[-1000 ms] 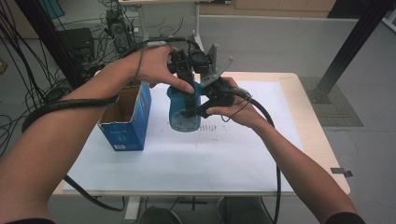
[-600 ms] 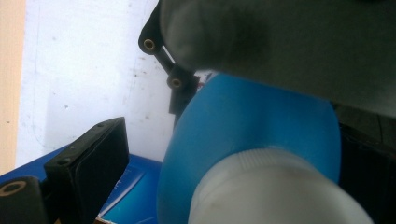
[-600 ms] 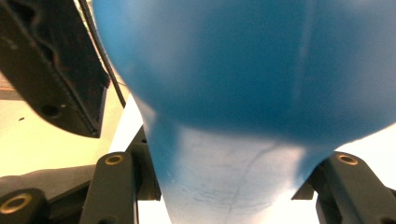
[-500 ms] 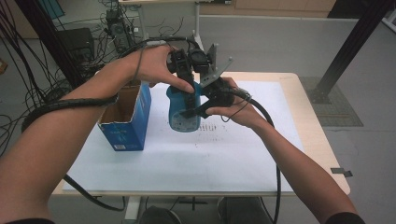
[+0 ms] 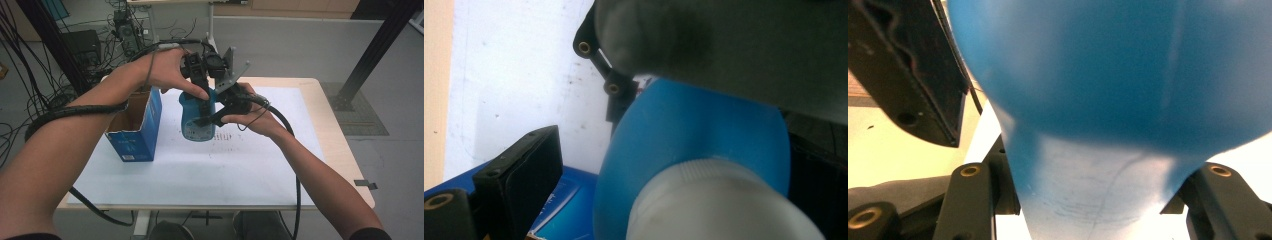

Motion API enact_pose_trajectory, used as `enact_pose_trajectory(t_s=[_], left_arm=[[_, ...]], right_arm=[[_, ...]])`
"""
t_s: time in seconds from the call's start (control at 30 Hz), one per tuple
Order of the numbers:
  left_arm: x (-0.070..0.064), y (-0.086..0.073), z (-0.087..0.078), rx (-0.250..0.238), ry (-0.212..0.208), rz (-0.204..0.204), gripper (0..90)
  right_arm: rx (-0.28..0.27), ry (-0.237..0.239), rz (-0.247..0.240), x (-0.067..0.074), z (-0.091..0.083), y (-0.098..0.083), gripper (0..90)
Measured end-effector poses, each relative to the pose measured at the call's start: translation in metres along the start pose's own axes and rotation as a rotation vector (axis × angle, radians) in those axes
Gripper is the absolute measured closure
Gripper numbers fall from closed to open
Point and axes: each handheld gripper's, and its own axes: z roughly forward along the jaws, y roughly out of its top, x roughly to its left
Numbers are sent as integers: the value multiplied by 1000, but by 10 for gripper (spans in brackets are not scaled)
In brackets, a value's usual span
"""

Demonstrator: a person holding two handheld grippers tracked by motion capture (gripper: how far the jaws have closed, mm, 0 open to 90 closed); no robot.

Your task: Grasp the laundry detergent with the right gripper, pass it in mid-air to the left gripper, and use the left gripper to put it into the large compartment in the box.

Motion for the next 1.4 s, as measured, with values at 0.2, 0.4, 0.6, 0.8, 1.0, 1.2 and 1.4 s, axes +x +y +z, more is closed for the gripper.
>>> enact_pose_trajectory(t_s=[0.2, 0.4, 0.6, 0.8, 1.0, 1.2, 1.4], left_arm=[[0, -1, 0, -1, -1, -2, 58], [0, -1, -1, -1, 1, -2, 58], [-1, -1, -1, -2, 5, -2, 66], [-1, -1, 0, 2, 4, 3, 92], [-1, -1, 1, 5, -2, 13, 164], [-2, -1, 2, 14, 7, 17, 266], [-2, -1, 2, 16, -4, 24, 336]], right_arm=[[-1, 2, -4, -1, 0, 0, 441], [0, 3, 1, 0, 1, 0, 441], [1, 1, -6, 0, 2, 0, 441], [1, 2, -5, -1, 2, 0, 441], [6, -2, -9, -1, 2, -1, 441], [8, -4, -12, -1, 1, -1, 441], [6, -2, -4, -1, 2, -1, 441]])
